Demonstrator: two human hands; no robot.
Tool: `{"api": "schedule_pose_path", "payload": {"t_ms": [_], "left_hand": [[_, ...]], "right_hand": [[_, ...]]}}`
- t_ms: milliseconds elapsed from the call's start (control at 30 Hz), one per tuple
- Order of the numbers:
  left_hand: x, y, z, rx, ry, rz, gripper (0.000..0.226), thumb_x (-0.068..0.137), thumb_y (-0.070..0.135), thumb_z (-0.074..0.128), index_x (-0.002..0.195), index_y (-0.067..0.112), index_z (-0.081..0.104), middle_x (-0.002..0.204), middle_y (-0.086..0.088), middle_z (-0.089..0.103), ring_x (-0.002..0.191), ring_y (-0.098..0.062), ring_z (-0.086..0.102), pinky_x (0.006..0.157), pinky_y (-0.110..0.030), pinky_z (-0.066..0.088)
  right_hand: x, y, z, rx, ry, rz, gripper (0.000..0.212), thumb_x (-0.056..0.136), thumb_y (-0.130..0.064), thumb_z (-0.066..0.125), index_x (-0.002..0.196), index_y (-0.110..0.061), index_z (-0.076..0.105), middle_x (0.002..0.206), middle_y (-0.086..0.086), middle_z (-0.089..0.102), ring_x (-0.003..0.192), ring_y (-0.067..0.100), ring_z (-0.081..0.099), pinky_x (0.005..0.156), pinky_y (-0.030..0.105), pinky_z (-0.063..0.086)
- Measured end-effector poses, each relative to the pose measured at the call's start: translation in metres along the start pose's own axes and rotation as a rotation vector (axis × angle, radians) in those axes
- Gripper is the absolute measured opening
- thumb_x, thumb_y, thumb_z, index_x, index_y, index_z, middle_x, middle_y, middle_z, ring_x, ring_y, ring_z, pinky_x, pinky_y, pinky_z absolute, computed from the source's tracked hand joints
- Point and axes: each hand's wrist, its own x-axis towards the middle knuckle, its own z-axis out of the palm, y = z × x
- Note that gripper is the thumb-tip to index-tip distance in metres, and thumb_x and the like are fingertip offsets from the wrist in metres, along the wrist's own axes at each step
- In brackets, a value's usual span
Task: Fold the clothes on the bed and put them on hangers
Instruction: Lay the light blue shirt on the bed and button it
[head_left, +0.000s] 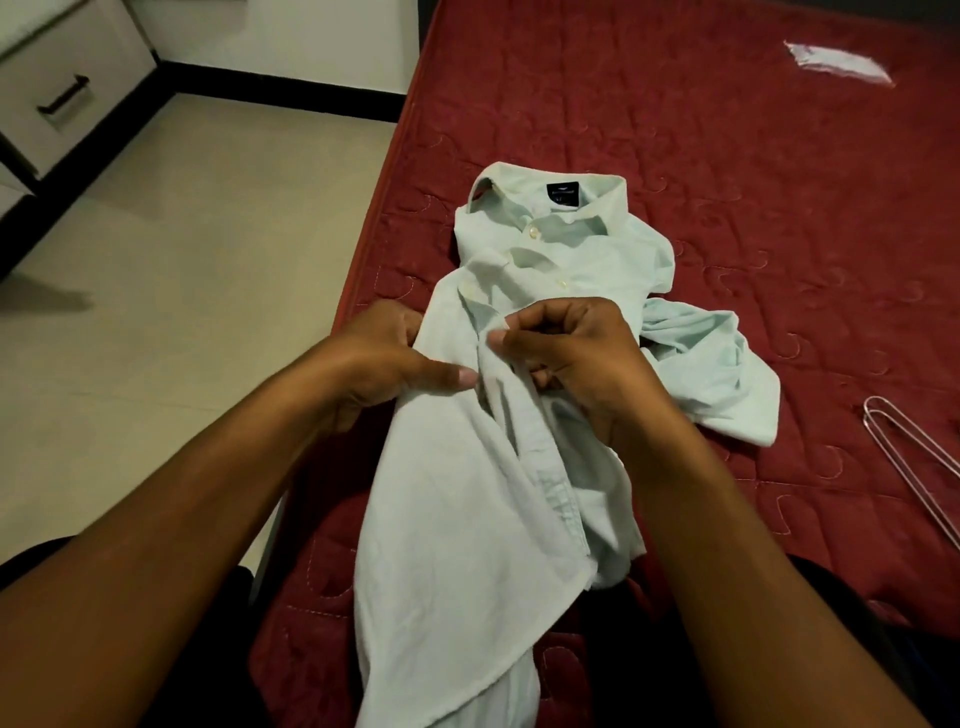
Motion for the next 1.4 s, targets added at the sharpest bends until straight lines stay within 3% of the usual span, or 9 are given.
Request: {"api": "schedule_pose_path", "payload": {"t_ms": [233,333,500,700,867,967,1033,1200,1400], "left_hand": [[0.008,-0.005,-0.023,-0.346,0.156,0.096,0.028,0.087,-0.003,0.070,0.114,0.005,0.073,0.107,-0.013,0.077,0.099,-0.027,0.074,0.088,-0.036,0.059],[0.010,0.003,-0.027,-0.459,0.044,0.180,0.030,0.093,0.003,0.063,0.122,0.007,0.069,0.114,-0.013,0.075,0.096,-0.022,0.073,0.081,-0.030,0.060],[0.012,0.004,-0.024,-0.502,-0.087,0.281,0.044,0.092,0.008,0.060,0.135,0.010,0.060,0.125,-0.012,0.071,0.106,-0.021,0.070,0.087,-0.028,0.059],[0.015,0.004,-0.020,-0.478,-0.101,0.244,0.039,0.095,0.005,0.060,0.134,0.011,0.061,0.123,-0.011,0.072,0.110,-0.024,0.071,0.090,-0.033,0.059],[0.025,-0.009,-0.013,-0.044,0.395,0.182,0.040,0.080,0.016,0.084,0.117,0.019,0.069,0.101,-0.004,0.076,0.092,-0.017,0.073,0.088,-0.033,0.058],[0.015,-0.007,-0.002,0.359,0.740,0.606,0.023,0.082,0.018,0.081,0.102,0.020,0.070,0.094,0.006,0.069,0.081,-0.006,0.066,0.074,-0.024,0.058],[0.003,0.001,0.007,0.266,0.638,0.711,0.008,0.089,0.022,0.076,0.094,0.016,0.074,0.087,0.006,0.072,0.076,-0.008,0.067,0.070,-0.026,0.059],[-0.001,0.003,0.023,-0.003,0.365,0.432,0.015,0.083,0.025,0.083,0.092,0.013,0.081,0.083,0.000,0.078,0.077,-0.014,0.074,0.073,-0.038,0.063],[0.001,0.001,0.018,-0.267,0.304,0.187,0.014,0.080,0.007,0.083,0.090,0.001,0.078,0.085,-0.011,0.077,0.070,-0.012,0.070,0.060,-0.018,0.053]], "right_hand": [[0.013,-0.006,-0.005,0.164,0.297,-0.181,0.010,0.092,-0.015,0.076,0.100,-0.009,0.077,0.089,0.023,0.074,0.077,0.025,0.065,0.075,0.039,0.056],[0.011,-0.016,-0.007,0.179,0.177,-0.268,0.017,0.094,-0.017,0.075,0.108,-0.008,0.073,0.085,0.034,0.064,0.077,0.029,0.053,0.072,0.039,0.044],[0.002,-0.016,-0.009,-0.165,-0.073,-0.201,0.024,0.101,-0.020,0.064,0.103,0.001,0.077,0.054,-0.016,0.058,0.047,-0.002,0.044,0.050,0.012,0.034],[-0.001,-0.012,0.009,-0.018,-0.164,-0.018,0.029,0.097,-0.030,0.070,0.098,-0.002,0.076,0.069,0.000,0.066,0.059,0.007,0.058,0.058,0.023,0.044],[0.002,-0.014,0.009,0.291,-0.021,0.005,0.014,0.093,0.002,0.065,0.102,0.012,0.069,0.063,0.006,0.065,0.043,0.003,0.057,0.041,0.011,0.040],[0.004,-0.012,0.011,0.280,0.007,-0.004,0.010,0.092,-0.001,0.068,0.093,0.007,0.072,0.069,0.013,0.070,0.051,0.008,0.063,0.048,0.014,0.047],[0.007,-0.009,0.012,0.259,0.010,-0.014,0.012,0.090,-0.005,0.072,0.092,0.006,0.075,0.086,0.022,0.073,0.072,0.022,0.069,0.065,0.024,0.056],[0.007,-0.008,0.013,0.191,0.034,-0.029,0.020,0.090,-0.007,0.072,0.099,0.011,0.073,0.095,0.022,0.076,0.081,0.022,0.073,0.074,0.028,0.058],[0.006,-0.019,-0.021,0.053,-0.222,0.019,0.024,0.093,0.001,0.068,0.115,-0.004,0.076,0.092,0.011,0.070,0.081,0.018,0.063,0.069,0.022,0.053]]}}
